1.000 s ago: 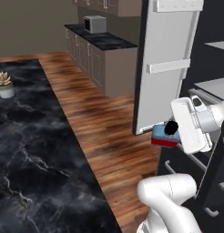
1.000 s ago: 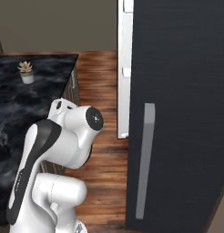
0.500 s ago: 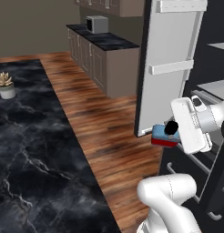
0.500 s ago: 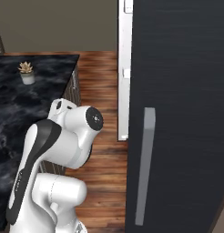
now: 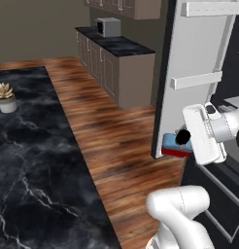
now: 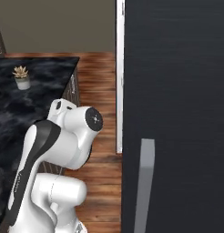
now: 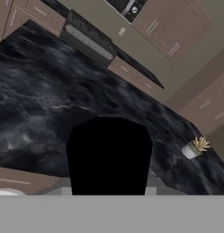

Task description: Place the liquor and beer on the top shelf of the fridge to keep them out of children's reach, and place the orange on lower shelves for easy access.

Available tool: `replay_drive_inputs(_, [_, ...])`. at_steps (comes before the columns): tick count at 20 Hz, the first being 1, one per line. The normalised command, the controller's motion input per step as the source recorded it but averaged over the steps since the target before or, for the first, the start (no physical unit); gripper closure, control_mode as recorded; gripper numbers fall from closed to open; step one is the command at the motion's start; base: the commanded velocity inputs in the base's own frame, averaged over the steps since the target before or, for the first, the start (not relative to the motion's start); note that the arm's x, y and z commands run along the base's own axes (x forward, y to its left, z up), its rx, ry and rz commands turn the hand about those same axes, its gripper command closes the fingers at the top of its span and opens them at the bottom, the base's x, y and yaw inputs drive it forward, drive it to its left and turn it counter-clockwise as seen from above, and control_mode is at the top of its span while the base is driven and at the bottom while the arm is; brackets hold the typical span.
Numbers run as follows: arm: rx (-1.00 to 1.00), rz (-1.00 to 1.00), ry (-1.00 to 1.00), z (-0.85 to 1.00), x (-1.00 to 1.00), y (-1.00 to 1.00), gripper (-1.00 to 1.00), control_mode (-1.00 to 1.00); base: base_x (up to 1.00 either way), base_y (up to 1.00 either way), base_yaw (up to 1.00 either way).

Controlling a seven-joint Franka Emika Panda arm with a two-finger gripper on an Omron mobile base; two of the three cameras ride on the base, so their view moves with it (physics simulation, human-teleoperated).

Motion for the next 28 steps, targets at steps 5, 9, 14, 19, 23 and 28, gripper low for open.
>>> replay_drive_inputs(5, [0.0, 0.0, 0.0, 0.0, 0.0, 0.0, 1.0, 1.0, 0.9, 0.0, 0.0])
replay_drive_inputs(9, [0.0, 0.0, 0.0, 0.0, 0.0, 0.0, 1.0, 1.0, 0.74, 0.0, 0.0])
replay_drive_inputs(14, [0.0, 0.0, 0.0, 0.0, 0.0, 0.0, 1.0, 1.0, 0.25, -0.1, -0.03])
replay_drive_inputs(19, [0.0, 0.0, 0.0, 0.0, 0.0, 0.0, 1.0, 1.0, 0.18, -0.24, -0.18])
replay_drive_inputs(23, [0.0, 0.0, 0.0, 0.0, 0.0, 0.0, 1.0, 1.0, 0.35, -0.27, -0.29])
replay_drive_inputs(28, [0.0, 0.0, 0.0, 0.0, 0.0, 0.0, 1.0, 1.0, 0.44, -0.21, -0.33])
